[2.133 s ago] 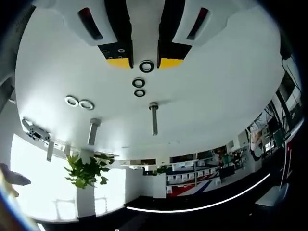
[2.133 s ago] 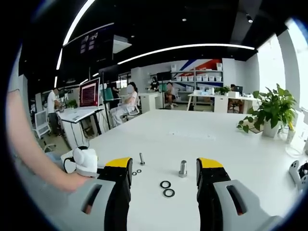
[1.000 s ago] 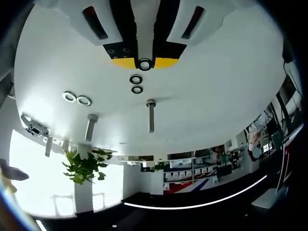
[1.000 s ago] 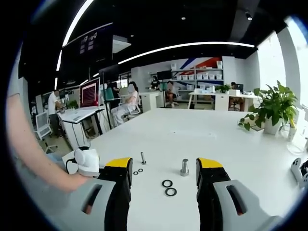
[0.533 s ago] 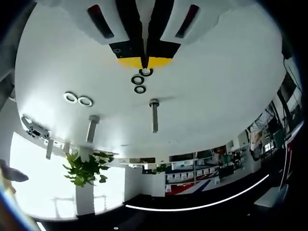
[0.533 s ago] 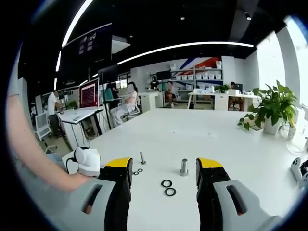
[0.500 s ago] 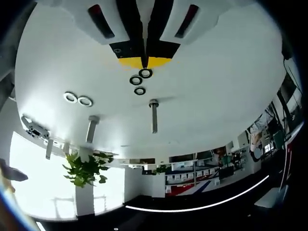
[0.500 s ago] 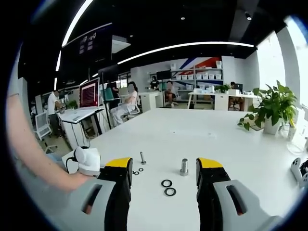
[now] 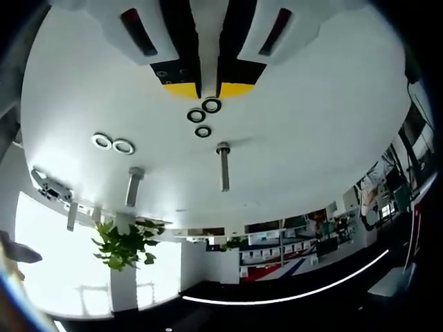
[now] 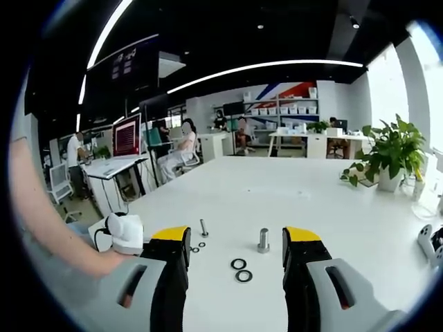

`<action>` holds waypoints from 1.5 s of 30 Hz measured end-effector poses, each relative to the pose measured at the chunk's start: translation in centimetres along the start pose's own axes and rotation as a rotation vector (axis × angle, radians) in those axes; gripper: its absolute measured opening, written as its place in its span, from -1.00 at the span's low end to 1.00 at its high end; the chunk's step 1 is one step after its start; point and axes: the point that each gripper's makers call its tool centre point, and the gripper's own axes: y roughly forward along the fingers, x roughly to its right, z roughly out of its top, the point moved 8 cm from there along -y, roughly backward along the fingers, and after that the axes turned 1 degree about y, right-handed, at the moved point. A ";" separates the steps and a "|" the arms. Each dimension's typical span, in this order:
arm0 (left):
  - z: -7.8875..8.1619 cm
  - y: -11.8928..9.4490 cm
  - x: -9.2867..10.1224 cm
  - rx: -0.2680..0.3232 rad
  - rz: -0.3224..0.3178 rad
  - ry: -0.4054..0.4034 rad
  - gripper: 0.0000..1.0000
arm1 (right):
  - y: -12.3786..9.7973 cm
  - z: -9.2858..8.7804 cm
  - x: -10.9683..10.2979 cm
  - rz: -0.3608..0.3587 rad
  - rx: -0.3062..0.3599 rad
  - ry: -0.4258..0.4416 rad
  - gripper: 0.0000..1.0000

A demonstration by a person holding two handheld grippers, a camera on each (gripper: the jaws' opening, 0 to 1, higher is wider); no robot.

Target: Place the washer onto the threaded stud by aligning its center hole with the stud, sliding it down to the base, and recovering from edge contact or off-axis alignment until the washer reaches the visible bottom stop.

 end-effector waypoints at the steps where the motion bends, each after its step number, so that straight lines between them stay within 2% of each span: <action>1: 0.0 0.1 0.0 0.002 0.000 -0.002 -0.85 | 0.0 0.0 0.0 -0.001 0.000 0.000 0.11; 16: 0.3 1.5 -0.3 0.015 0.017 0.009 -0.74 | 0.1 -0.1 0.0 -0.002 -0.003 0.002 0.10; 24: 0.5 1.9 -0.1 0.024 0.011 0.027 -0.77 | 0.0 -0.1 0.0 -0.006 -0.006 0.002 0.10; 45: 0.5 1.2 0.2 0.032 -0.004 0.040 -0.84 | 0.1 -0.2 0.0 0.001 -0.007 0.009 0.10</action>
